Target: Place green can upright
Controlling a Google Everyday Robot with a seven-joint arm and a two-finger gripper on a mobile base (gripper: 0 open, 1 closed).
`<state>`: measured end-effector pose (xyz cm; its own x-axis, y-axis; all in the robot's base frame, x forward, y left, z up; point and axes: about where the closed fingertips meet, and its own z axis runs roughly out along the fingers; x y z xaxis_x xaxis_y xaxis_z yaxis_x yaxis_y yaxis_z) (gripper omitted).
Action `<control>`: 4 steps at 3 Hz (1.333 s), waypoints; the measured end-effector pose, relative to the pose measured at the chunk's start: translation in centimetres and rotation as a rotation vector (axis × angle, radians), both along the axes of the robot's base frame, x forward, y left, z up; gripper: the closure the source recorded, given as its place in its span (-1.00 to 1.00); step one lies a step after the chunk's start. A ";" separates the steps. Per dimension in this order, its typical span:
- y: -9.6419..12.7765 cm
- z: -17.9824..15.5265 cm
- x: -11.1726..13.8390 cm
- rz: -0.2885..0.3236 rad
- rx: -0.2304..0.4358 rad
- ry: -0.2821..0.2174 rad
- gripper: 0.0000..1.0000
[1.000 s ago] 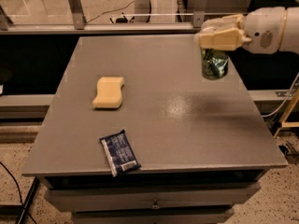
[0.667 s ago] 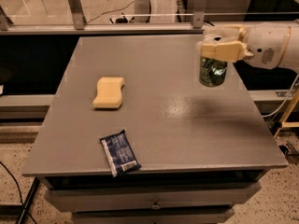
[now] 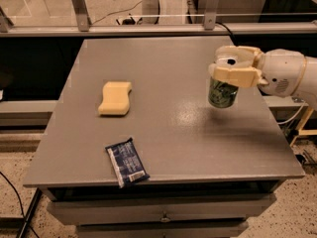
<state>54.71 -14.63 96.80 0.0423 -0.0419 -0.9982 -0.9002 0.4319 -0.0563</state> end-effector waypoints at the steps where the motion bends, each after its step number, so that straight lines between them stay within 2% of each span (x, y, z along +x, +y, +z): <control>1: -0.4 -3.8 -1.1 -0.008 0.030 0.041 0.10; 2: 0.0 -3.2 -0.9 -0.001 0.026 0.034 -0.52; 3: 0.3 -3.2 -0.9 0.003 0.026 0.034 -0.96; 4: 0.4 -3.1 -0.9 0.008 0.021 0.037 -1.00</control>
Offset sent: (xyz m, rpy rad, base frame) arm -0.0074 -0.0039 -0.0268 0.0240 0.0261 -0.0082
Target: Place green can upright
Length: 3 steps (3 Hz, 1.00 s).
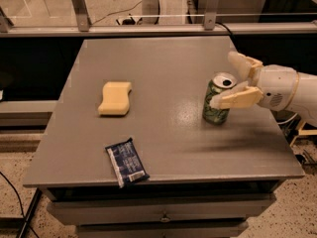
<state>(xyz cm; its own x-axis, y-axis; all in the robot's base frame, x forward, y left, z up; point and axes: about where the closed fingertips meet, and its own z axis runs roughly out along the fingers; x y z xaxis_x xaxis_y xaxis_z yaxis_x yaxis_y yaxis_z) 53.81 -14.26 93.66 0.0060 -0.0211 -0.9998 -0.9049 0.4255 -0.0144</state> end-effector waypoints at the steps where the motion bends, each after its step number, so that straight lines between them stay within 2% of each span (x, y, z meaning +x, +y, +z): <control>1: 0.0 0.2 0.1 0.009 -0.017 0.011 -1.00; 2: -0.2 3.4 0.6 0.023 -0.059 -0.040 -1.00; 3: -2.1 8.7 0.8 -0.003 -0.060 -0.151 -1.00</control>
Offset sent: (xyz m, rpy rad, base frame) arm 0.0171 -0.0176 0.0944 -0.1100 -0.1438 0.0159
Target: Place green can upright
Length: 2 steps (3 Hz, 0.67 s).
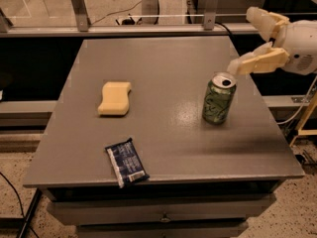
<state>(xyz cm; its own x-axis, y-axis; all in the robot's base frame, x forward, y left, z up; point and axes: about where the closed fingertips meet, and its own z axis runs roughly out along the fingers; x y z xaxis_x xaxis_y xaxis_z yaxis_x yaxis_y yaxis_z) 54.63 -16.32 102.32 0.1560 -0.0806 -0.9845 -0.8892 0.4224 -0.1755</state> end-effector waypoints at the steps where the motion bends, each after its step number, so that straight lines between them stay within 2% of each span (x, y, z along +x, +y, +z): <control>1: -0.7 1.6 0.1 -0.011 0.004 -0.032 -1.00; 2: -0.6 1.6 0.1 -0.011 0.004 -0.032 -1.00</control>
Offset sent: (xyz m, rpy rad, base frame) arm 0.0011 -0.0066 0.0158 0.0035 -0.0320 -0.0114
